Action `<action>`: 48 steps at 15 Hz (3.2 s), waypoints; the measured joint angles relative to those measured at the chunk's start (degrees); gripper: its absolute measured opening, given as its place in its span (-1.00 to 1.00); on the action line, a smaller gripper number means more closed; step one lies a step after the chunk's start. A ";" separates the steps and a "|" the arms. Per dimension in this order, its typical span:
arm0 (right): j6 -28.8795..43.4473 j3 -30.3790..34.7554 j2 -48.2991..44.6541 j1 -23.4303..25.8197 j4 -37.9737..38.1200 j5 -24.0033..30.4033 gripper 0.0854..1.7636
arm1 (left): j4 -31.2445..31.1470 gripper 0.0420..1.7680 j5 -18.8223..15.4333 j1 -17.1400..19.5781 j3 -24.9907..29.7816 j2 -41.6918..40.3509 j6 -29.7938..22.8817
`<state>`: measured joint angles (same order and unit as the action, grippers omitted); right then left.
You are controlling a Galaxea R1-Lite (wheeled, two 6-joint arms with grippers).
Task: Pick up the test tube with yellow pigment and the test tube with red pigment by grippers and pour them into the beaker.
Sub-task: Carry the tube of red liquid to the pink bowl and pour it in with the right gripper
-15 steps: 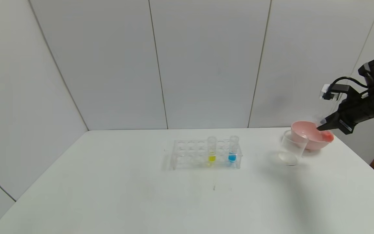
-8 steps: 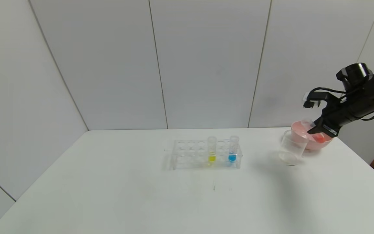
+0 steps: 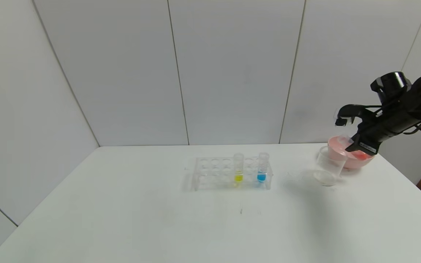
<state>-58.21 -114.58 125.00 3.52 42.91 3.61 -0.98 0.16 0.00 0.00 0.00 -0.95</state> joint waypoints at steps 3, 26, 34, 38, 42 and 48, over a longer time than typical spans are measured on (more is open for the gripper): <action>-0.30 0.00 -0.06 -1.02 0.04 -2.71 -0.51 | 0.00 0.94 0.00 0.00 0.00 0.00 -0.02; -5.75 -0.02 -0.15 -4.29 0.28 -17.92 -0.51 | 0.00 0.94 0.00 0.00 0.00 0.00 0.00; -7.64 -0.02 -0.61 -6.11 1.23 -23.28 -0.51 | 0.00 0.94 0.00 0.00 0.00 0.00 0.00; -8.41 -0.02 -0.56 -6.96 0.68 -24.87 -0.51 | 0.00 0.94 0.00 0.00 0.00 0.00 0.00; -8.52 0.00 -0.48 -7.55 0.66 -25.55 -0.51 | 0.00 0.94 0.00 0.00 0.00 0.00 0.00; -9.72 0.00 -0.34 -7.74 0.88 -28.59 -0.51 | 0.00 0.94 0.00 0.00 0.00 0.00 0.00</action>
<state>-67.93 -114.58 124.66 -4.22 43.79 -24.98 -0.98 0.16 0.00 0.00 0.00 -0.95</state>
